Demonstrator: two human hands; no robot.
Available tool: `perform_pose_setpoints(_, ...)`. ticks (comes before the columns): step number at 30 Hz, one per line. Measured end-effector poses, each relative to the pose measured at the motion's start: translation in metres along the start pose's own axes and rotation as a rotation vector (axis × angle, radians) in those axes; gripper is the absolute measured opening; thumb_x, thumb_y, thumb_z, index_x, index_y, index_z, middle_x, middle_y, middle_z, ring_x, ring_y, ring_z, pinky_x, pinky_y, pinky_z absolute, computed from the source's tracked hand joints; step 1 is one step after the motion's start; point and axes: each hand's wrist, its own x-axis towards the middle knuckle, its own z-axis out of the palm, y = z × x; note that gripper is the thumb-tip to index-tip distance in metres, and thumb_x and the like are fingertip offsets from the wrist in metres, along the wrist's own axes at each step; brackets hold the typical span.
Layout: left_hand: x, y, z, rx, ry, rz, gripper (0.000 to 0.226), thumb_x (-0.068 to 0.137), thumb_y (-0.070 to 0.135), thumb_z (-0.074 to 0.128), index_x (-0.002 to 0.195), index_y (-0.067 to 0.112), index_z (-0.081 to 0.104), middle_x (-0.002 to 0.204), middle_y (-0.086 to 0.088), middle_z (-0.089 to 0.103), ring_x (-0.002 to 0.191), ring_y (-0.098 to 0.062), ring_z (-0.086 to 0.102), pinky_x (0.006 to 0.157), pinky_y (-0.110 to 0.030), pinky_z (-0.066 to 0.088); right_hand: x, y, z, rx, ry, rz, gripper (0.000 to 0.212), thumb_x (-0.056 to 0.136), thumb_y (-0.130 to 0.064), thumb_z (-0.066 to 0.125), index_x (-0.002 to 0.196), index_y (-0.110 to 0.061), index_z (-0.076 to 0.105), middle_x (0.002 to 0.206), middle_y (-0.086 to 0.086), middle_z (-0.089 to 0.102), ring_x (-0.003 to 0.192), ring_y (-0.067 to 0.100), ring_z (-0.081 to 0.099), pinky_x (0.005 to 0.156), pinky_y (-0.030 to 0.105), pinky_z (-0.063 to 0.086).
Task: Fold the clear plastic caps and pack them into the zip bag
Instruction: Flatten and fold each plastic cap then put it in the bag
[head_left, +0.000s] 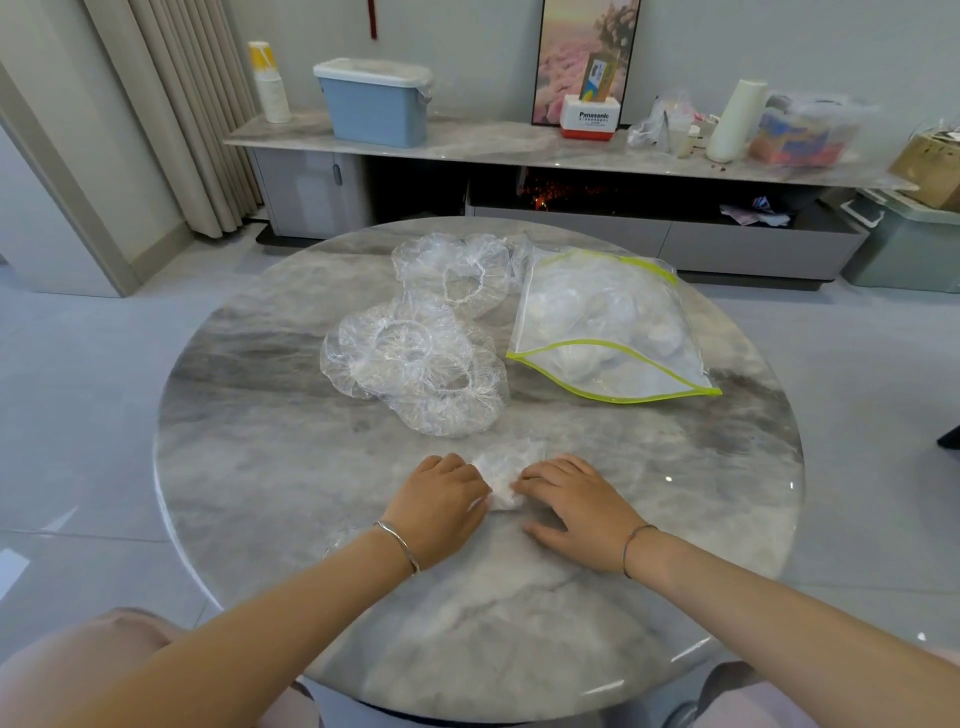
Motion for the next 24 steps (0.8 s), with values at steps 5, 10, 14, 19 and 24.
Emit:
perform_pose_setpoints(5, 0.003, 0.001, -0.012, -0.312, -0.086, -0.237, 0.054, 0.088, 0.05, 0.021, 0.066, 0.013, 0.055, 0.06, -0.008, 0.056, 0.066, -0.026, 0.052, 0.061, -0.03, 0.032, 0.004, -0.004, -0.003, 0.36, 0.049, 0.279, 0.003, 0.086, -0.024, 0.063, 0.083, -0.022, 0.064, 0.08, -0.006, 0.06, 0.077, 0.01, 0.053, 0.077, 0.025, 0.038)
perform_pose_setpoints(10, 0.002, 0.006, -0.019, -0.392, -0.042, -0.44, 0.03, 0.099, 0.037, 0.036, 0.087, 0.018, 0.057, 0.068, 0.002, 0.057, 0.071, -0.024, 0.057, 0.064, -0.03, 0.037, 0.003, -0.004, -0.001, 0.78, 0.073, 0.486, 0.015, 0.086, -0.016, 0.067, 0.08, -0.004, 0.06, 0.068, -0.001, 0.058, 0.061, 0.002, 0.05, 0.06, 0.013, 0.039)
perform_pose_setpoints(14, 0.002, 0.009, -0.021, -0.149, 0.031, -0.048, 0.047, 0.096, 0.042, 0.032, 0.127, 0.015, 0.054, 0.125, -0.002, 0.058, 0.115, -0.02, 0.05, 0.097, -0.032, 0.035, 0.004, -0.005, 0.001, 0.834, 0.078, 0.537, 0.014, 0.084, -0.013, 0.069, 0.081, -0.017, 0.056, 0.06, -0.005, 0.052, 0.05, -0.003, 0.042, 0.056, 0.012, 0.035)
perform_pose_setpoints(19, -0.015, 0.016, 0.0, 0.028, -0.292, 0.002, 0.069, 0.098, 0.053, 0.008, 0.138, 0.011, 0.045, 0.143, -0.005, 0.045, 0.13, -0.022, 0.046, 0.11, -0.038, 0.022, 0.001, -0.01, 0.001, 0.472, 0.218, 0.499, 0.024, 0.085, -0.023, 0.065, 0.106, -0.022, 0.056, 0.105, -0.003, 0.055, 0.083, 0.009, 0.054, 0.079, 0.018, 0.042)
perform_pose_setpoints(24, -0.023, 0.016, 0.011, -0.068, -0.389, -0.059, 0.094, 0.078, 0.071, -0.018, 0.15, 0.013, 0.003, 0.156, 0.0, -0.001, 0.145, -0.019, -0.001, 0.113, -0.034, -0.013, -0.01, -0.023, 0.012, -0.094, 0.164, 0.131, 0.051, 0.096, -0.04, 0.033, 0.139, -0.013, 0.043, 0.149, 0.001, 0.036, 0.137, 0.015, 0.024, 0.112, 0.03, 0.015)
